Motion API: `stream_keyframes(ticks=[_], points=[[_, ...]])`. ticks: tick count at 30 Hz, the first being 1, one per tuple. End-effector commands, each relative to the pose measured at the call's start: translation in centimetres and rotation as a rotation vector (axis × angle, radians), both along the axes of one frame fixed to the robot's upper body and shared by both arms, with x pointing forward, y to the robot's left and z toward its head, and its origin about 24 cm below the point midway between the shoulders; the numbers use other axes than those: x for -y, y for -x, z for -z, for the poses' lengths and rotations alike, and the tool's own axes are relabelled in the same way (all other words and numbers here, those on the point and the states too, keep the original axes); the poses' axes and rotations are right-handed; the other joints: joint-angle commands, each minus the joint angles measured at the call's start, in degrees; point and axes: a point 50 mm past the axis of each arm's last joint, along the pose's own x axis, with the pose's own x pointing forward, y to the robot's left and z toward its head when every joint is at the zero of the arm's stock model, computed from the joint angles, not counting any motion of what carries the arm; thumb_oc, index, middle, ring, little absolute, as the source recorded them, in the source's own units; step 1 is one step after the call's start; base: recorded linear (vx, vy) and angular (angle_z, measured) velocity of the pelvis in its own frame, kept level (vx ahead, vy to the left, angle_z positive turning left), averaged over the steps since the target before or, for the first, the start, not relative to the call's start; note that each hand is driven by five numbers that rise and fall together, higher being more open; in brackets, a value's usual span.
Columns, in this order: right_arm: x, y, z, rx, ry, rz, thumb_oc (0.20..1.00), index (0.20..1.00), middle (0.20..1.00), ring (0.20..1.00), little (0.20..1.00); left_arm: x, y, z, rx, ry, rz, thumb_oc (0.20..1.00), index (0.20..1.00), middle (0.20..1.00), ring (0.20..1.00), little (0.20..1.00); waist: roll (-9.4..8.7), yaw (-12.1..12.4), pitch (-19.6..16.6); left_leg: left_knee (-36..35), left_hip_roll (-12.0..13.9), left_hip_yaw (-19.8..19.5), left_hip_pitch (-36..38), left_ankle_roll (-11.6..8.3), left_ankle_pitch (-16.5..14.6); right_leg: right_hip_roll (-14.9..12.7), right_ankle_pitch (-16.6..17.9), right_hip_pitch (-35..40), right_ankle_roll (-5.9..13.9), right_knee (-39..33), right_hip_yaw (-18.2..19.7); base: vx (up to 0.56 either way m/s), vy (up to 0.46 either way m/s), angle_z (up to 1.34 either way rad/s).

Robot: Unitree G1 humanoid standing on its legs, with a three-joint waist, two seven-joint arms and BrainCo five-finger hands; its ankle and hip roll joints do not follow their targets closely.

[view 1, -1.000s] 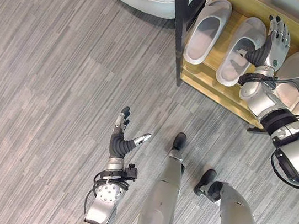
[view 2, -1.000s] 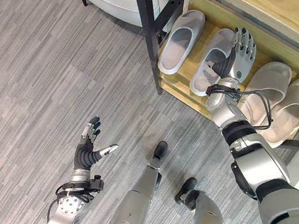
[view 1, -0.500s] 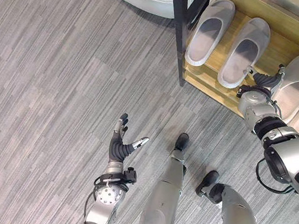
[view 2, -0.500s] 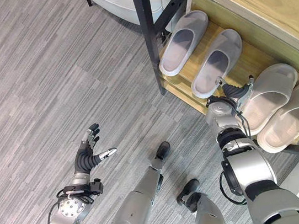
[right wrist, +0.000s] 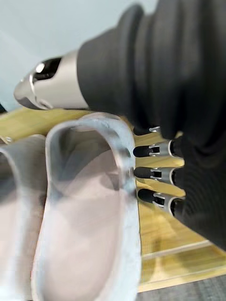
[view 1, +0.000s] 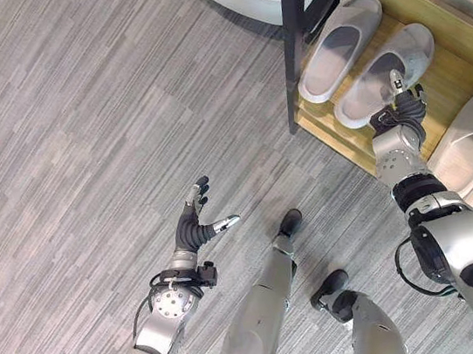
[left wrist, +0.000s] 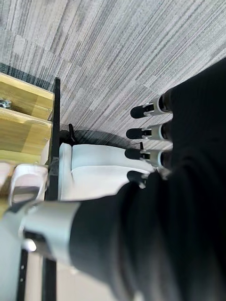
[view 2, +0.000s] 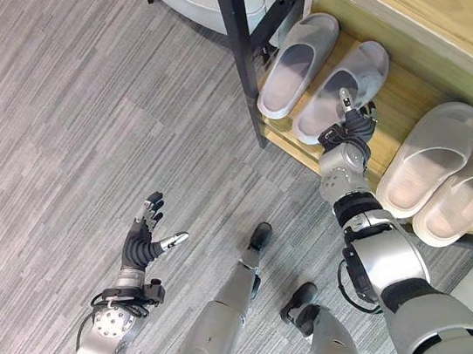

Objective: Arrange the slippers neatly on the shoe rack.

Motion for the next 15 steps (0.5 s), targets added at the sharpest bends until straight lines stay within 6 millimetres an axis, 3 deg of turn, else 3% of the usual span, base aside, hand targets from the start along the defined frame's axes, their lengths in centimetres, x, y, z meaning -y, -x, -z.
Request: stream_keyframes(ticks=[1,5,9,13,15], points=[[1.8,0.7,-1.4,0.094,0.048,0.049,1.000,1.000,1.000,1.000,1.000,0.3,-0.1,-1.2,0.058,0.020,0.042,1.000,1.000,1.000,1.000,1.000,-1.09,0.92,1.56,5.77,3.58,-0.19,1.68,-1.76,-14.06,-4.87,2.67,3.26,3.81,-3.01,3.73,-0.04,-0.025,0.05],[2.9,1.1,-1.4,0.076,0.121,0.060,1.000,1.000,1.000,1.000,1.000,0.3,-0.2,-1.2,0.059,0.021,0.046,1.000,1.000,1.000,1.000,1.000,-0.97,0.53,1.97,5.85,3.79,0.05,1.93,-1.79,-13.94,-4.94,2.55,3.02,3.68,-2.31,4.17,-0.06,-0.011,0.00],[4.0,1.4,-1.0,-0.077,0.428,0.067,1.000,1.000,1.000,1.000,1.000,0.1,0.0,-1.1,0.053,0.023,0.041,1.000,1.000,1.000,1.000,1.000,-0.97,-0.13,2.16,5.65,4.09,0.68,2.46,-1.81,-13.44,-4.81,2.99,3.10,3.66,-2.39,4.58,-0.05,0.017,-0.02],[2.8,1.9,0.1,-0.173,0.755,0.029,1.000,1.000,1.000,1.000,1.000,0.1,-0.1,-1.2,0.063,0.028,0.034,1.000,1.000,1.000,1.000,1.000,-1.59,-1.53,1.50,4.13,4.76,1.22,4.29,-1.81,-12.77,-4.13,4.13,4.39,3.59,-4.65,5.12,-0.05,0.009,-0.04],[1.2,2.3,0.8,-0.152,0.863,-0.038,1.000,1.000,1.000,1.000,1.000,0.2,0.0,-1.4,0.069,0.021,0.044,1.000,1.000,1.000,1.000,1.000,-2.10,-2.58,0.91,2.62,5.40,1.84,5.90,-1.99,-12.24,-3.51,5.23,5.58,3.67,-6.92,5.54,-0.04,0.010,-0.07]])
